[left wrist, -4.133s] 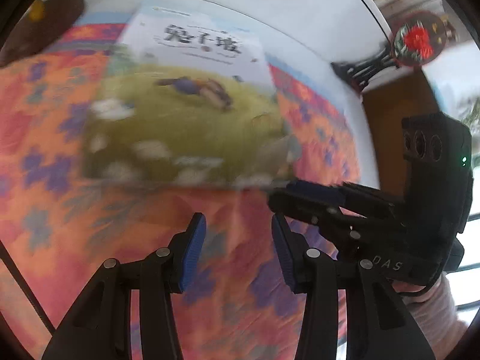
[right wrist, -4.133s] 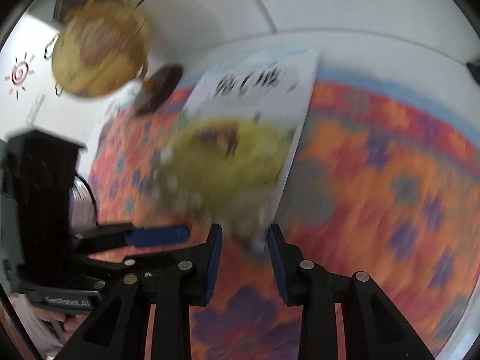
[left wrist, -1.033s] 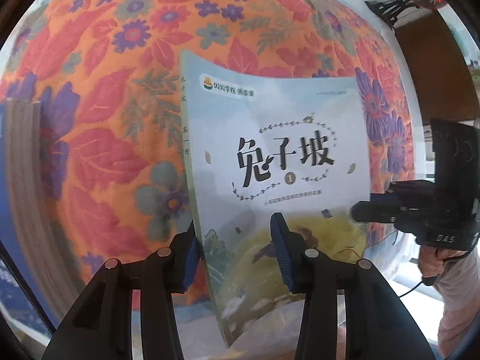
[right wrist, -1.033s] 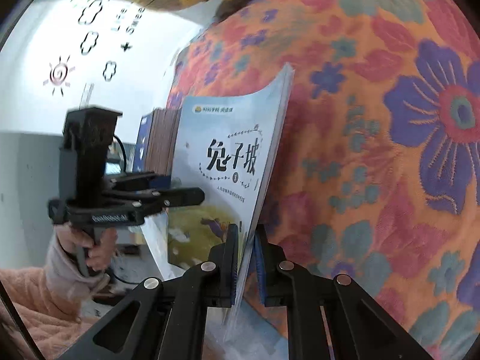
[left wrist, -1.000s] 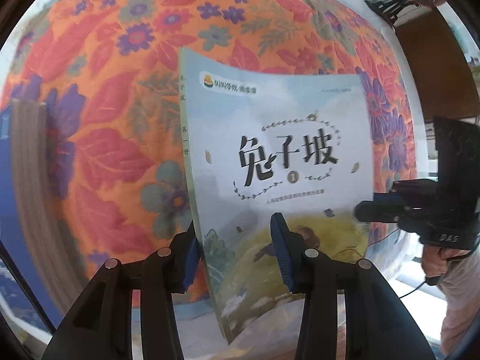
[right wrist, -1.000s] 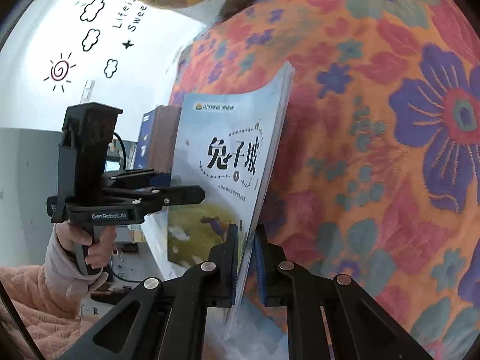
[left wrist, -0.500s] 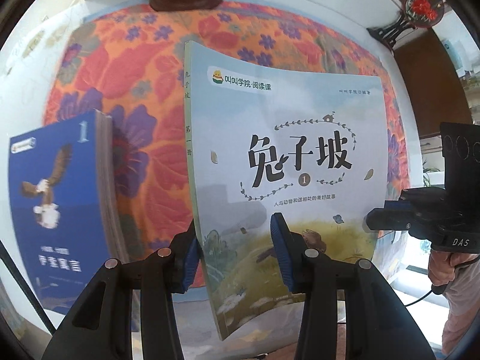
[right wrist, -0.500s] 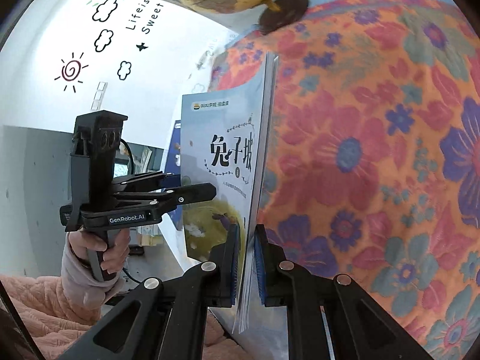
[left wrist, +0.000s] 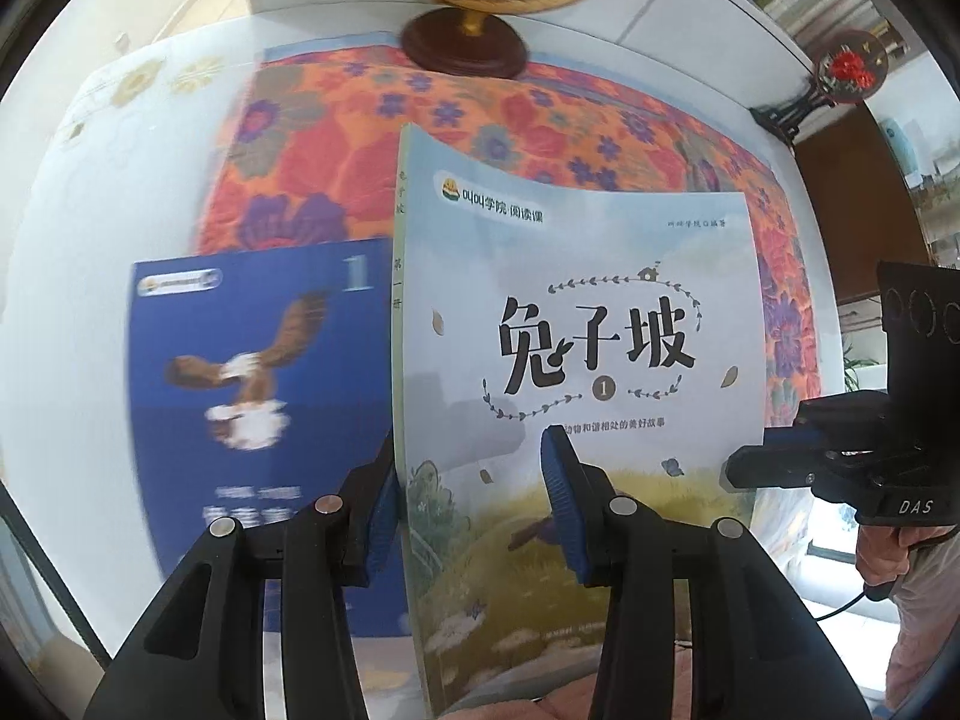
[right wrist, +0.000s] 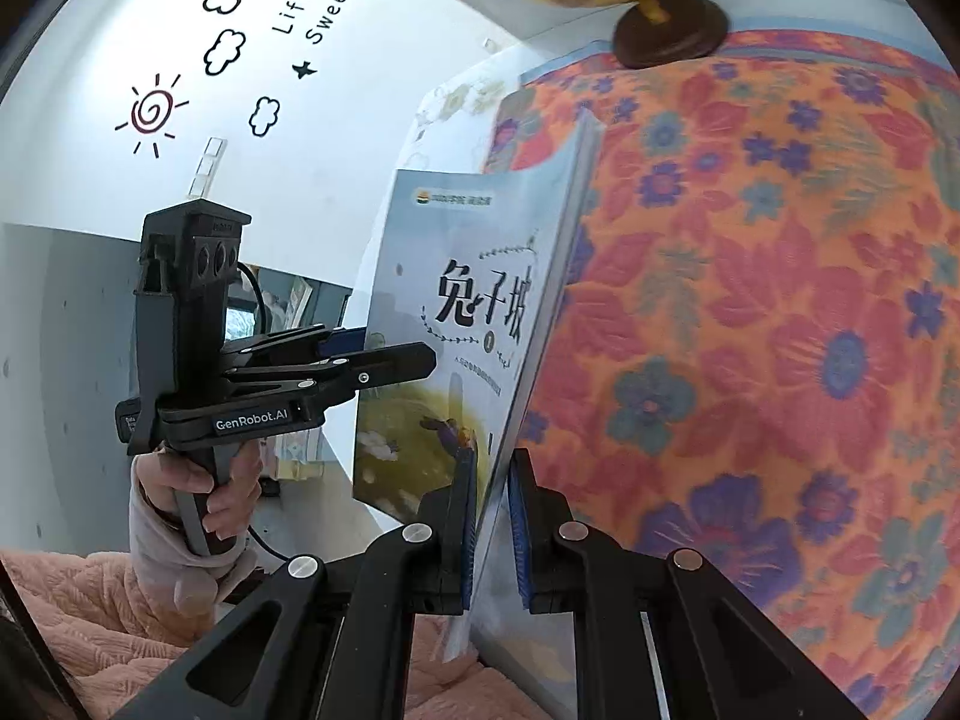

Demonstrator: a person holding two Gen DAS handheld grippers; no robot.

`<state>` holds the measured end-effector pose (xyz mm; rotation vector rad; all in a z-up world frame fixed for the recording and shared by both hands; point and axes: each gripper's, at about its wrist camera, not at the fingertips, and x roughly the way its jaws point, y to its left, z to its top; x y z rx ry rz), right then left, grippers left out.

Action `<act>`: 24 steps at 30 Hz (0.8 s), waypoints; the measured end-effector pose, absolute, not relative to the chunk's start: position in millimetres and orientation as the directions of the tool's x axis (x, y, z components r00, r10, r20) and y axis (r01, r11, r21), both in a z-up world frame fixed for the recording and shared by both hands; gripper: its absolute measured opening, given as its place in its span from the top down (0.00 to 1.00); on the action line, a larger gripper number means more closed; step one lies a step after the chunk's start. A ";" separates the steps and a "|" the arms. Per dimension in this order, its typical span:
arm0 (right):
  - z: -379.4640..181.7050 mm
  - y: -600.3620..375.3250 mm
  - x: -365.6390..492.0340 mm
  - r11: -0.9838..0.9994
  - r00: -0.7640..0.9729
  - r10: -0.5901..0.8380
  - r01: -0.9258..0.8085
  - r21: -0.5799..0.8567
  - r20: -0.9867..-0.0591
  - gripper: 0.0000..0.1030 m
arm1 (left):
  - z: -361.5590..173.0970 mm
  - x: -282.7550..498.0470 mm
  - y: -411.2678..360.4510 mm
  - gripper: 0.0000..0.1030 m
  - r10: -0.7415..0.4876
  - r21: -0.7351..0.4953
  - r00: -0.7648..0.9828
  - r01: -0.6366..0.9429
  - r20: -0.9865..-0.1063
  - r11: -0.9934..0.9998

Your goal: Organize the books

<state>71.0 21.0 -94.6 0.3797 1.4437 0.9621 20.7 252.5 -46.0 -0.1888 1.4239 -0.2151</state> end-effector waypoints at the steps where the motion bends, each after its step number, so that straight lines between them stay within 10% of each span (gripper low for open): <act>1: -94.5 26.9 68.8 0.590 -0.150 0.741 -0.322 0.741 -0.655 0.89 | -45.1 19.6 259.0 0.61 -0.259 -0.257 0.135 0.032 -0.956 0.966; 24: -100.5 133.7 57.1 0.598 -0.151 0.744 -0.283 0.749 -0.651 0.88 | -55.1 5.3 366.0 0.61 -0.232 -0.236 0.141 -0.007 -0.962 0.972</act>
